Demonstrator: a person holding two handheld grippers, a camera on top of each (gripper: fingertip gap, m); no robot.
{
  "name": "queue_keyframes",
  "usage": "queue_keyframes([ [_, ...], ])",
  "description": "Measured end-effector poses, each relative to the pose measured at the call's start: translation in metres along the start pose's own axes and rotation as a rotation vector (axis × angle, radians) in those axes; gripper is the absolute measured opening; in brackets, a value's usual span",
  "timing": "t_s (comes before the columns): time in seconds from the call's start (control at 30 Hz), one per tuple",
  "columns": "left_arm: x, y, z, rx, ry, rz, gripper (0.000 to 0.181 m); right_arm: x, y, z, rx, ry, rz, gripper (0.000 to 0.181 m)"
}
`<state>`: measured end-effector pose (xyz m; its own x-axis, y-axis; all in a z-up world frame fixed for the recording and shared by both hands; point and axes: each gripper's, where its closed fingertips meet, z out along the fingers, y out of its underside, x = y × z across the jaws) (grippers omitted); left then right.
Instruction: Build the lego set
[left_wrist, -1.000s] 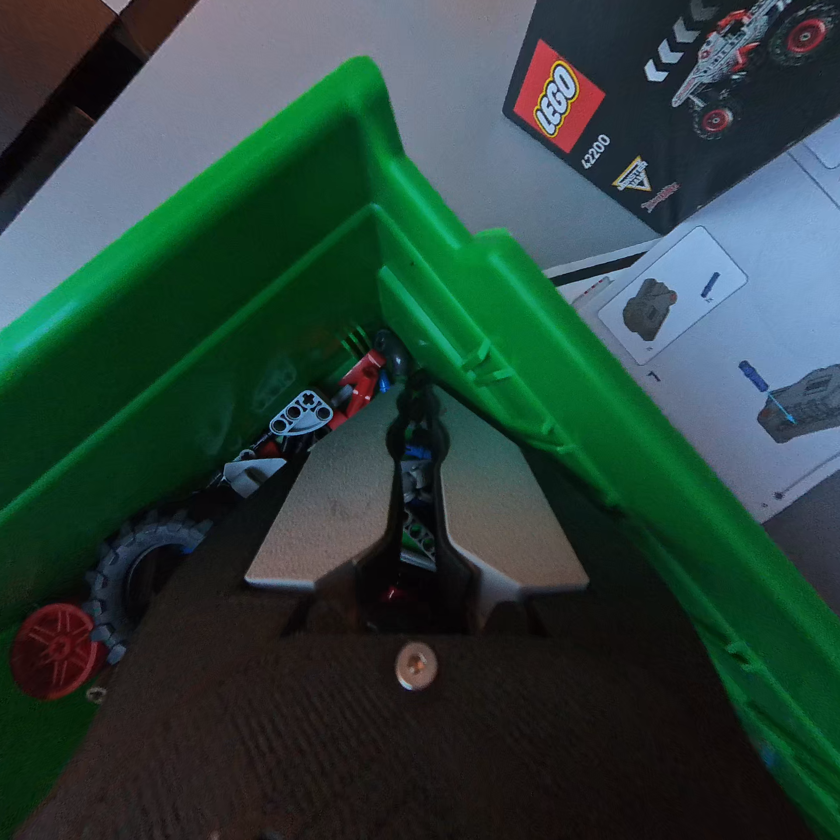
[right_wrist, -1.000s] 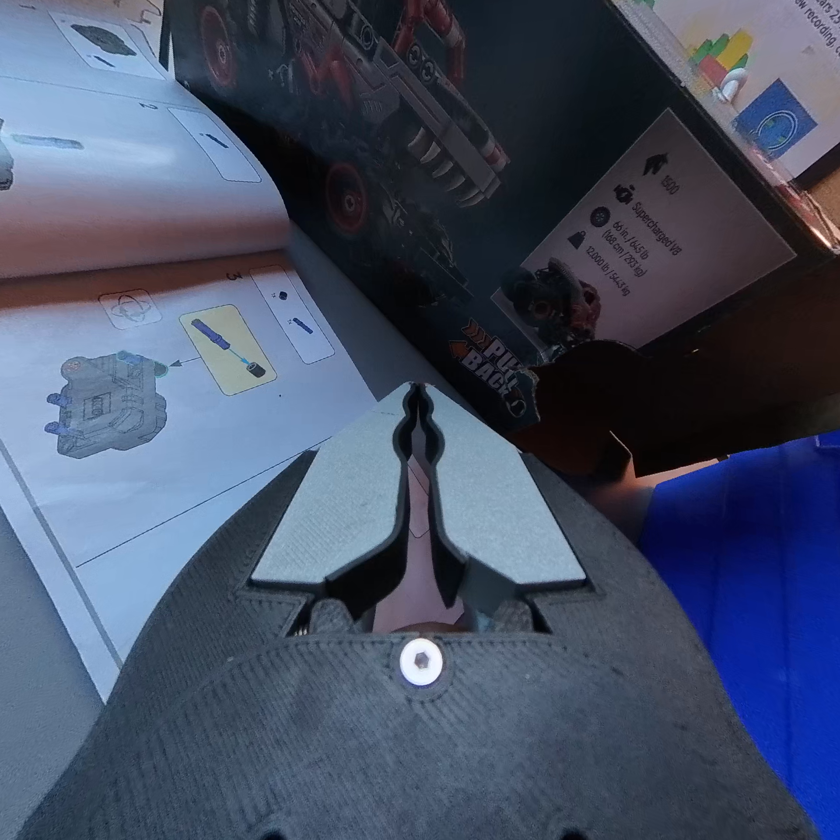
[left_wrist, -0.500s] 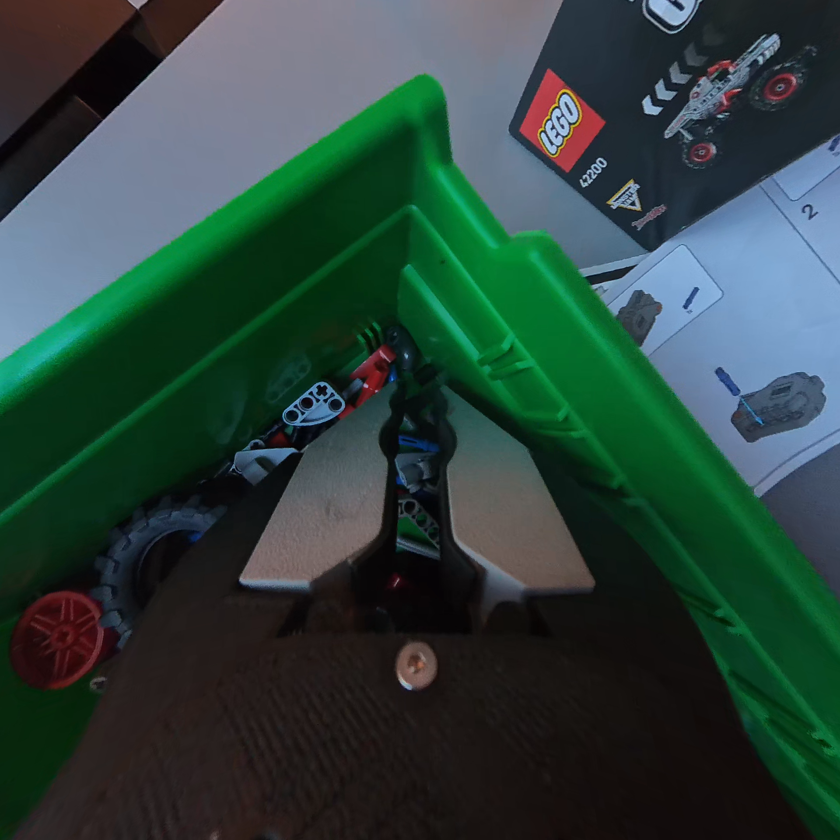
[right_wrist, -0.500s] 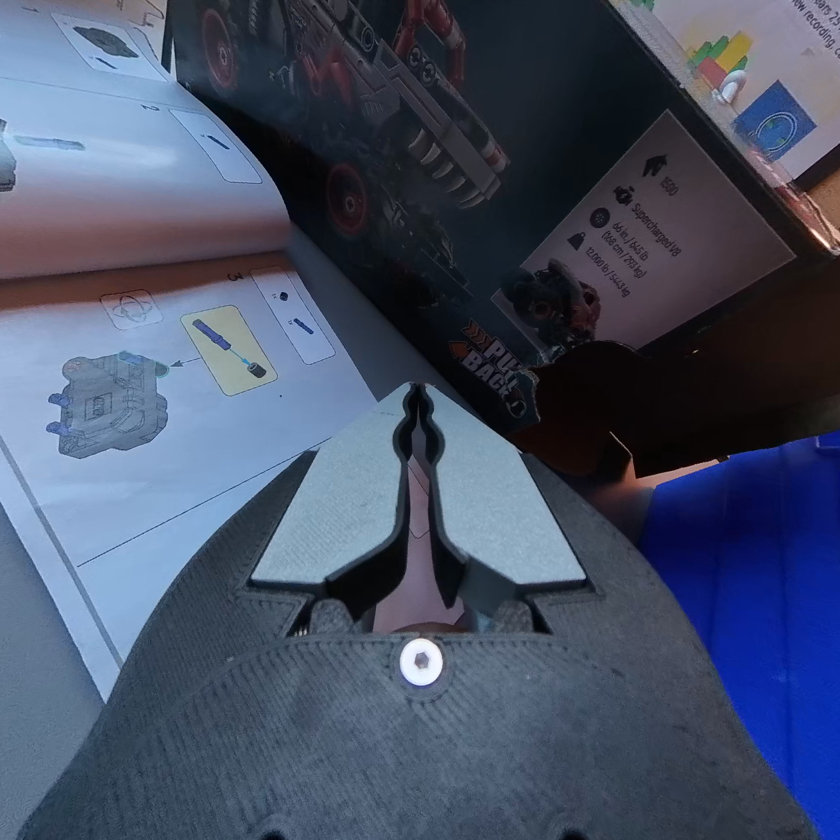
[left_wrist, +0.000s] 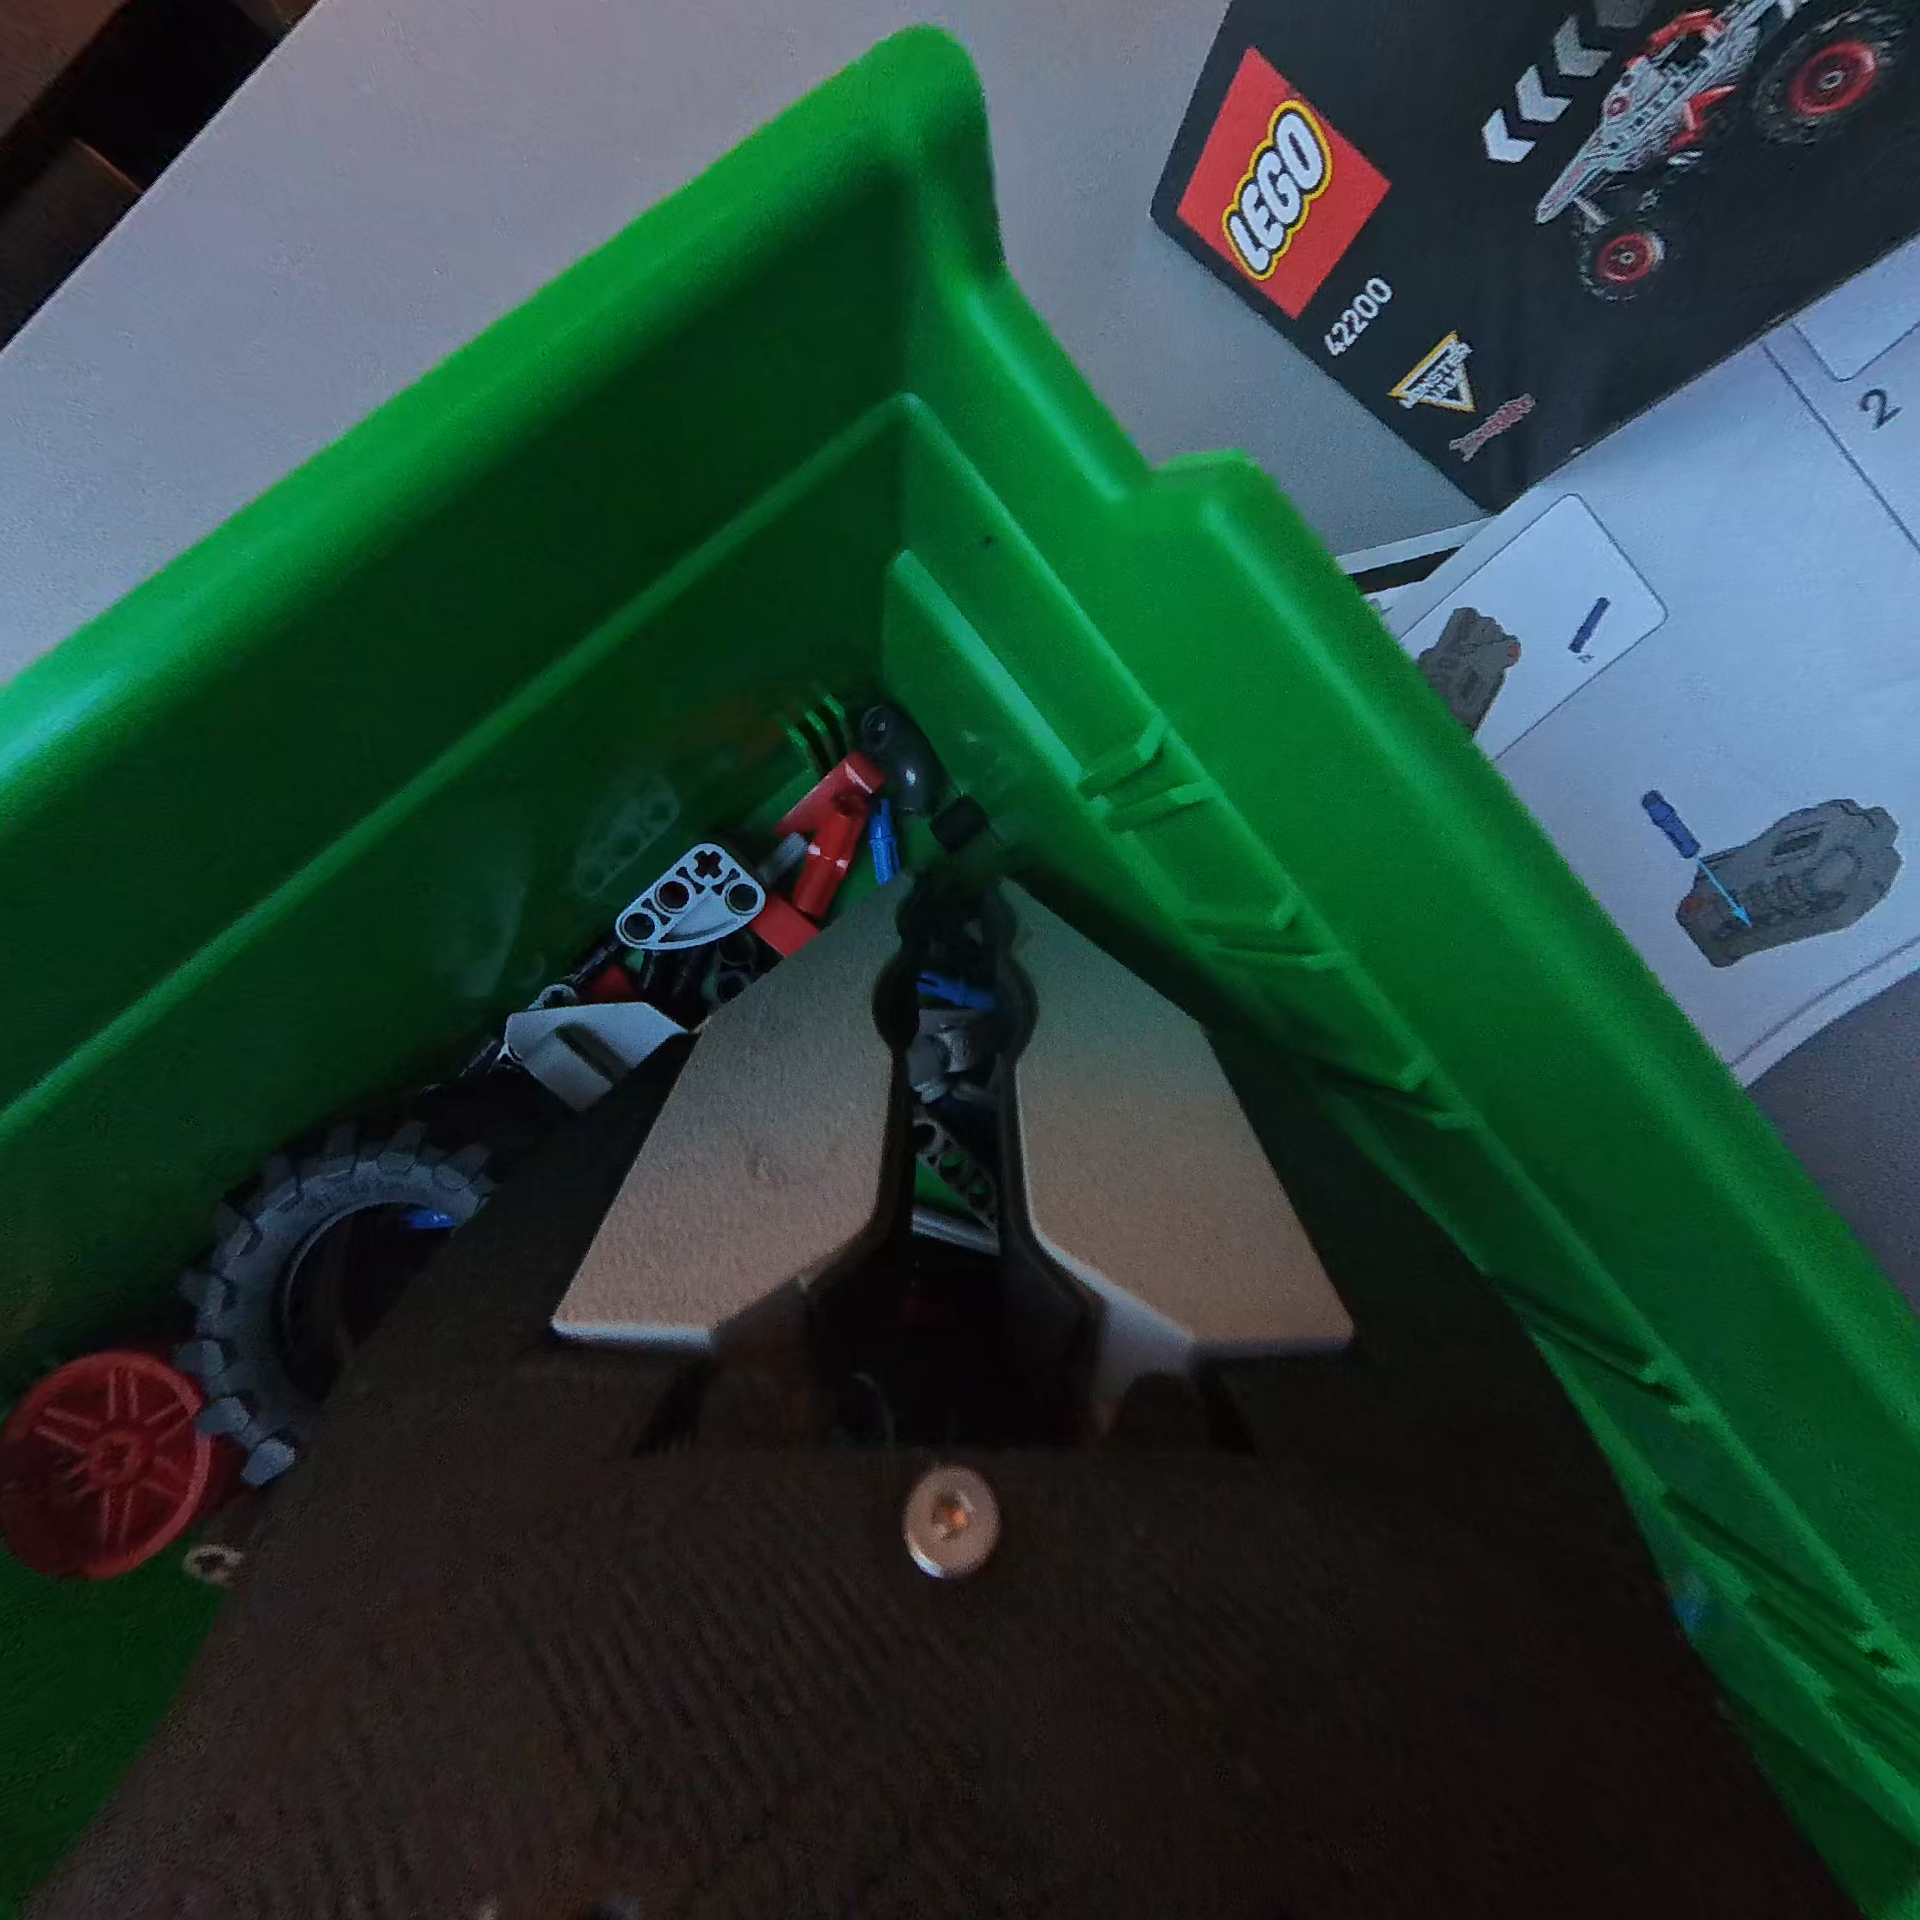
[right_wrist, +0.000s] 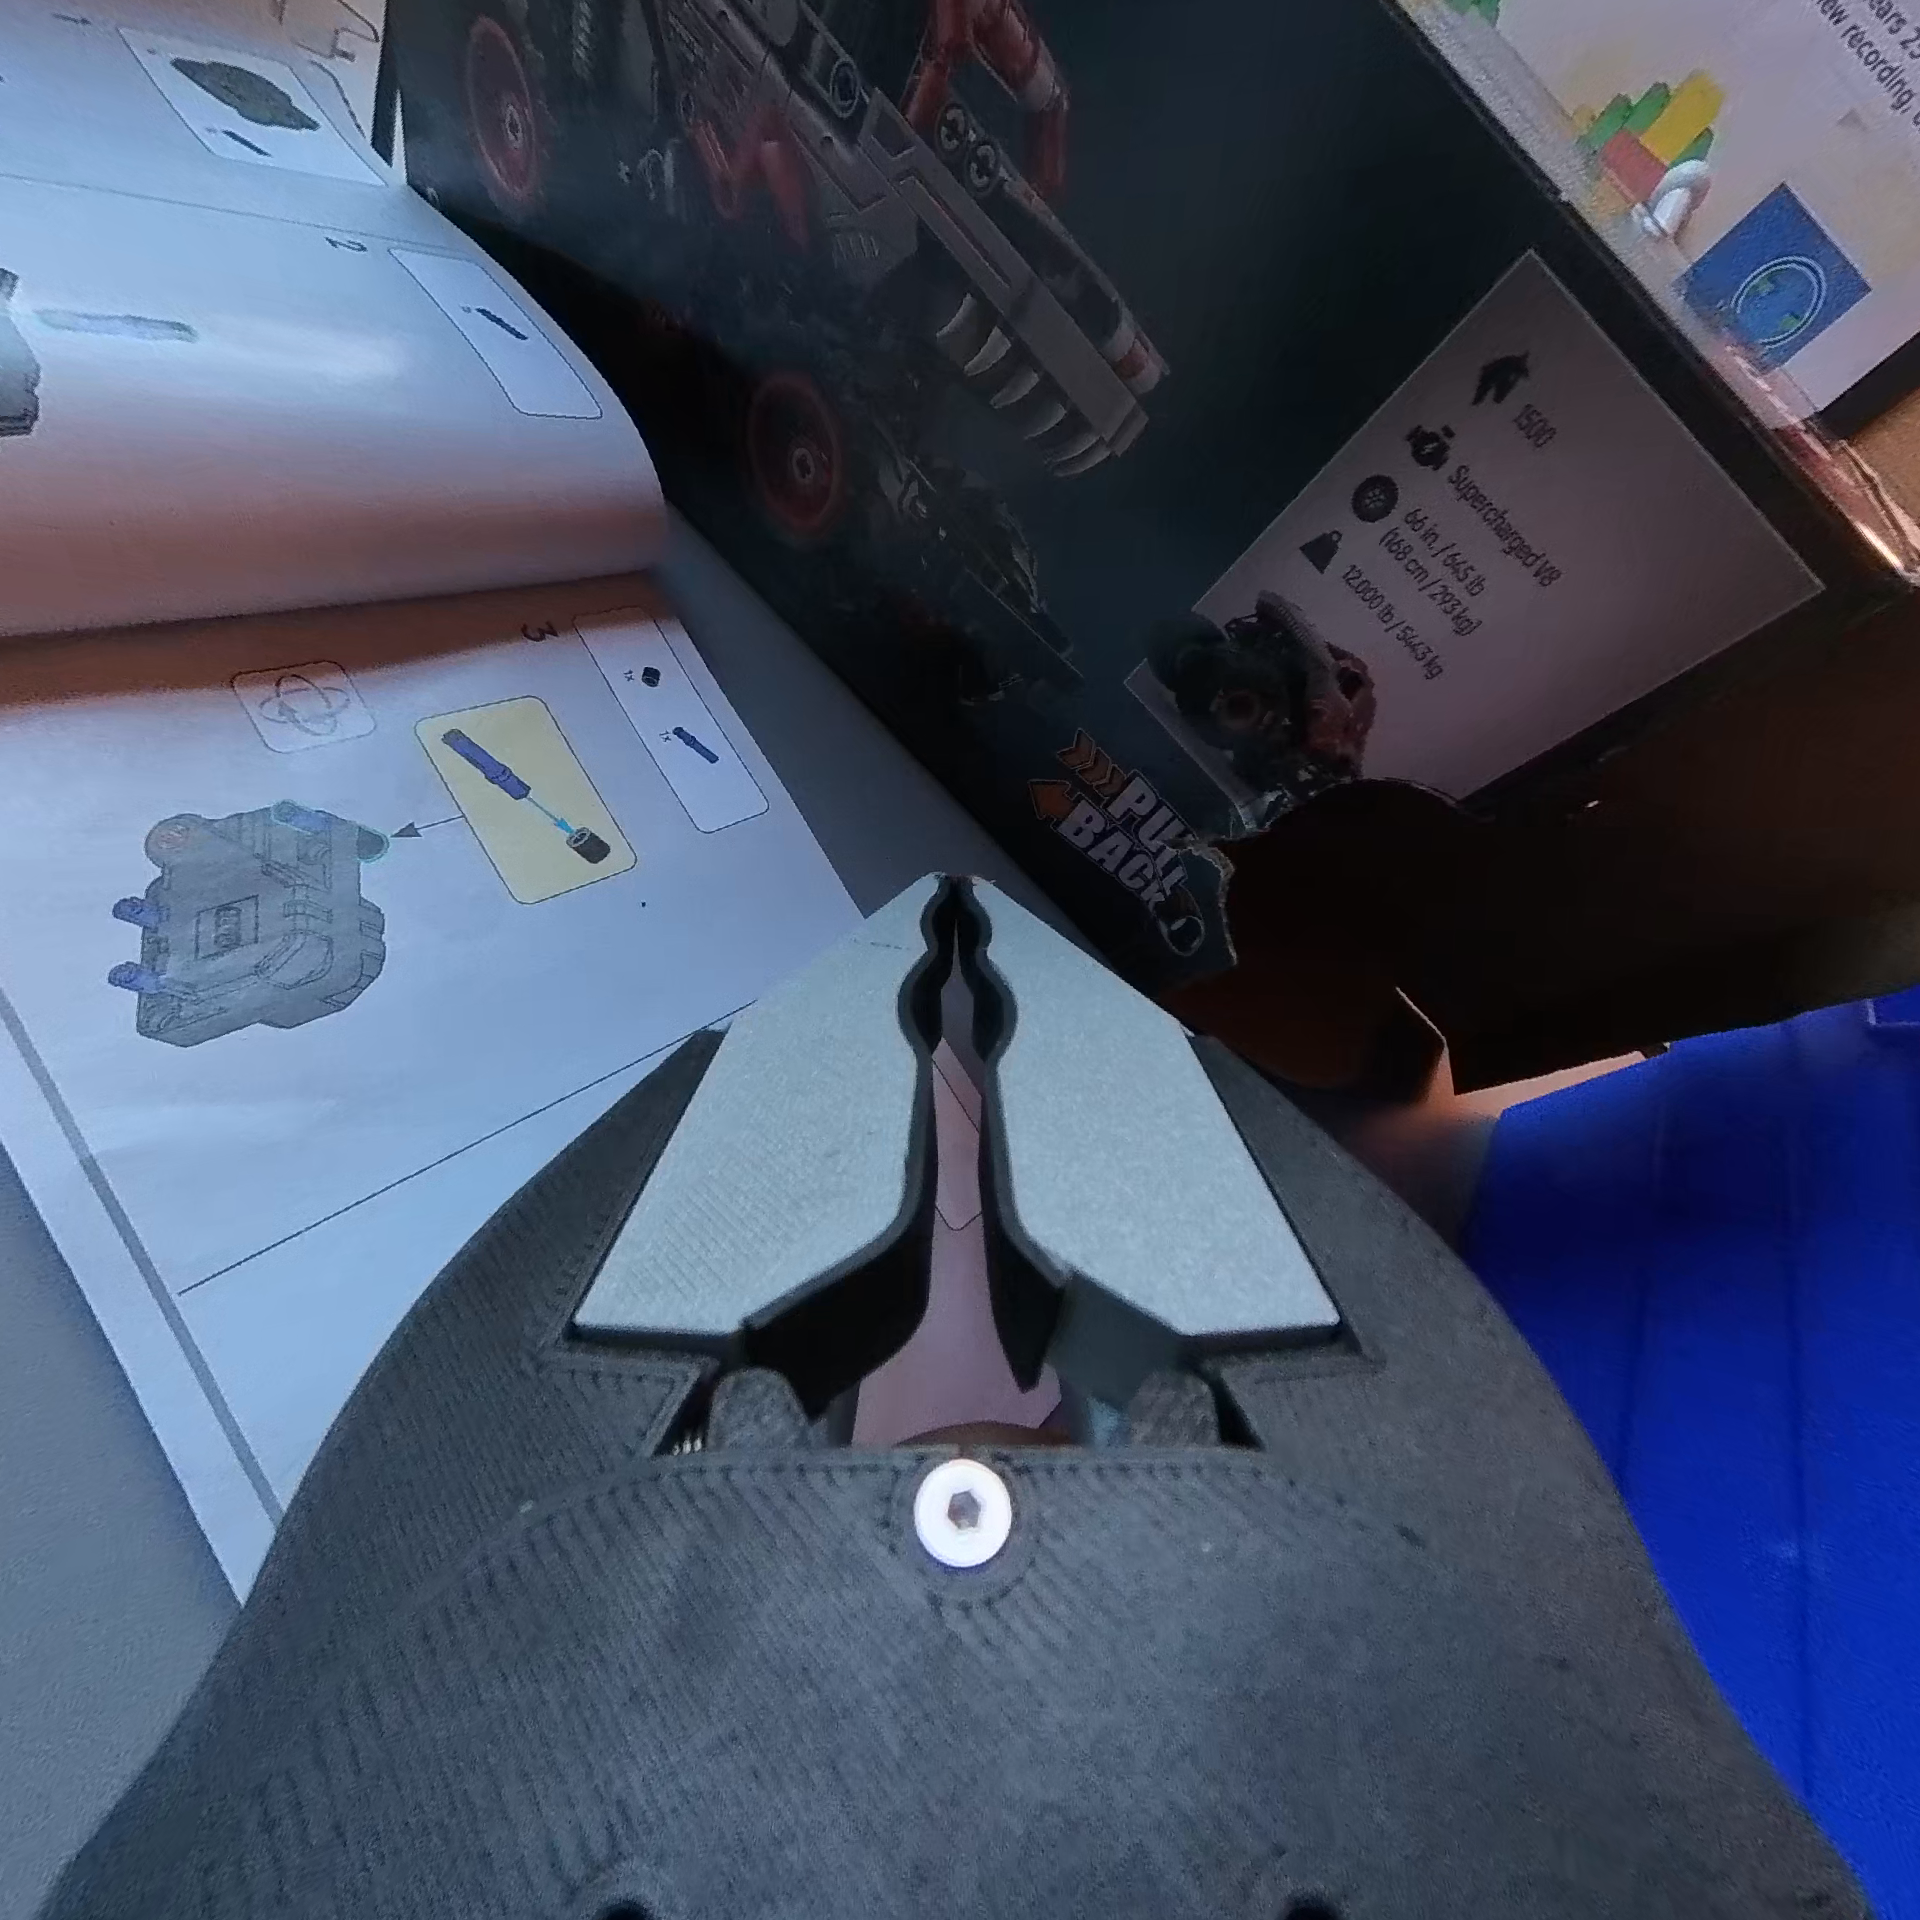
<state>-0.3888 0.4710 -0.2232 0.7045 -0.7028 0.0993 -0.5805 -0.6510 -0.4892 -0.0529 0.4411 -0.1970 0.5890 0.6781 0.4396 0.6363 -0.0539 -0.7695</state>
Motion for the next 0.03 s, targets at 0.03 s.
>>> queue_keyframes([
  [0.03, -0.0002, 0.0001, 0.0, -0.001, 0.001, -0.003, 0.007, 0.0, 0.0001, 0.0, 0.0, 0.0, 0.0, 0.0],
])
